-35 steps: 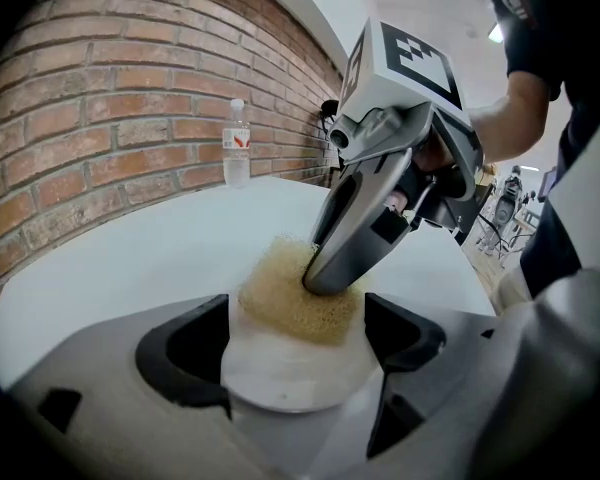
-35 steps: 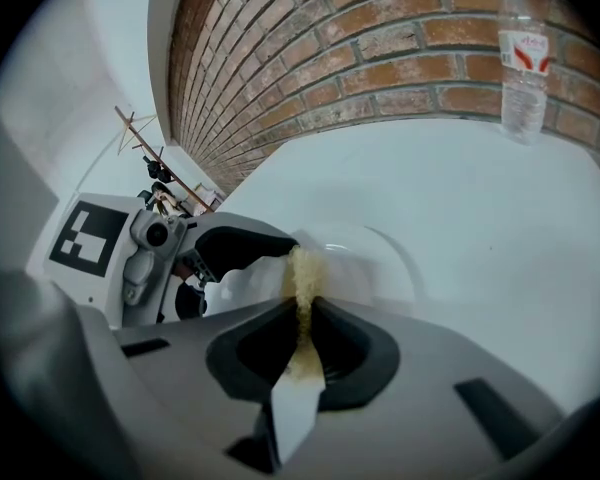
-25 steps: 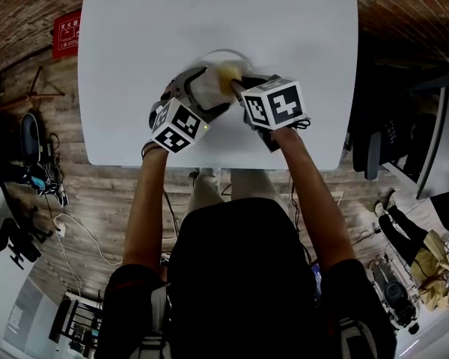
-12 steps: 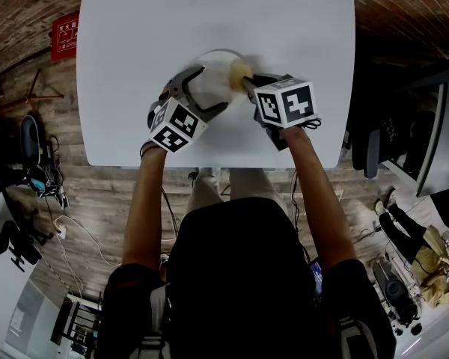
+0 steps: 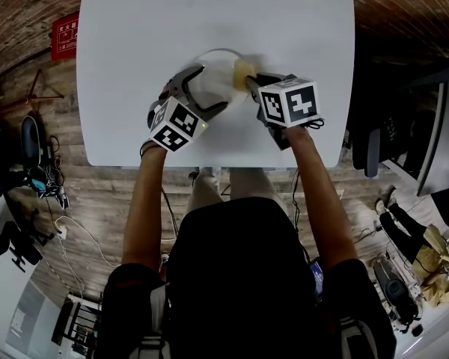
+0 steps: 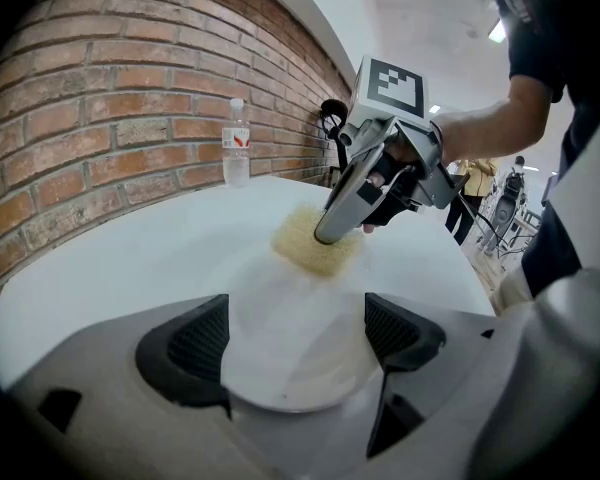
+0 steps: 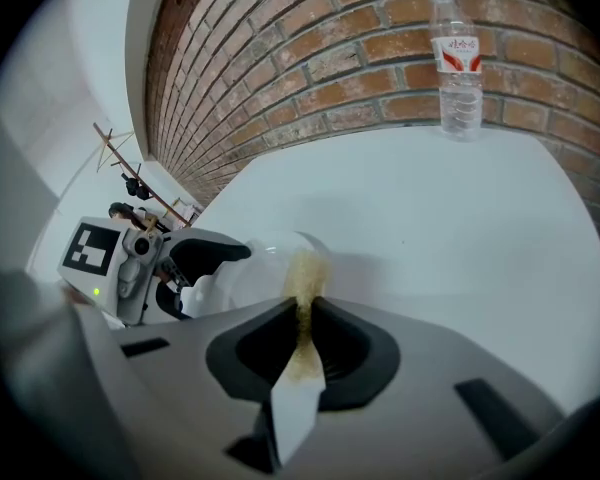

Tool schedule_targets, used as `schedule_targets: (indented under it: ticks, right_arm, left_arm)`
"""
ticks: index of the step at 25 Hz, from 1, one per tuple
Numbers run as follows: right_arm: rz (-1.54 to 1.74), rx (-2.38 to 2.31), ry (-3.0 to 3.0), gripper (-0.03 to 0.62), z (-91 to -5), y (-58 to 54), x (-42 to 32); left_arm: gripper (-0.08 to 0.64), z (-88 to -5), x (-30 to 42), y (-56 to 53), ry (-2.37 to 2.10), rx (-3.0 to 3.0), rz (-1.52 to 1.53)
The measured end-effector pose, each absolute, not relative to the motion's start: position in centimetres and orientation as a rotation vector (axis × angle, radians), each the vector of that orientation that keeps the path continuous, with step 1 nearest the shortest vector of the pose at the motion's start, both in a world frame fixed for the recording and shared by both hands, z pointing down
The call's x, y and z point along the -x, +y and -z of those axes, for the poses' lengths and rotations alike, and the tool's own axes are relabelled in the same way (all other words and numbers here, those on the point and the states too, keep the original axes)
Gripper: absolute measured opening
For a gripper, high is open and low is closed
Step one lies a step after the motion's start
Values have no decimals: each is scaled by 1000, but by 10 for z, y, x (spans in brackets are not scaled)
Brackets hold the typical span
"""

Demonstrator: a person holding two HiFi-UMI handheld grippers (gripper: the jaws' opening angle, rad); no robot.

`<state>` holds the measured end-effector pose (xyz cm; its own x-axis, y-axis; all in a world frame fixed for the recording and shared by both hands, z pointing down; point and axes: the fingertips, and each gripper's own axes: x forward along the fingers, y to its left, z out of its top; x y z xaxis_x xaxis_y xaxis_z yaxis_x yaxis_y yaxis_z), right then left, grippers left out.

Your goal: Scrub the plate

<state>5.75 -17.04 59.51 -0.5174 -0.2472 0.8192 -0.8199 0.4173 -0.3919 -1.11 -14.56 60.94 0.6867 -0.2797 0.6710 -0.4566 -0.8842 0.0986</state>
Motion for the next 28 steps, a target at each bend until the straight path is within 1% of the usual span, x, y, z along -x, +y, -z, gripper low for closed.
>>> schedule_targets:
  ticks: [28]
  right_arm:
    - [-1073,-807,-2025,41,-596,-141,-25]
  left_arm:
    - [403,-611,12,-145,-590,-2634,-995]
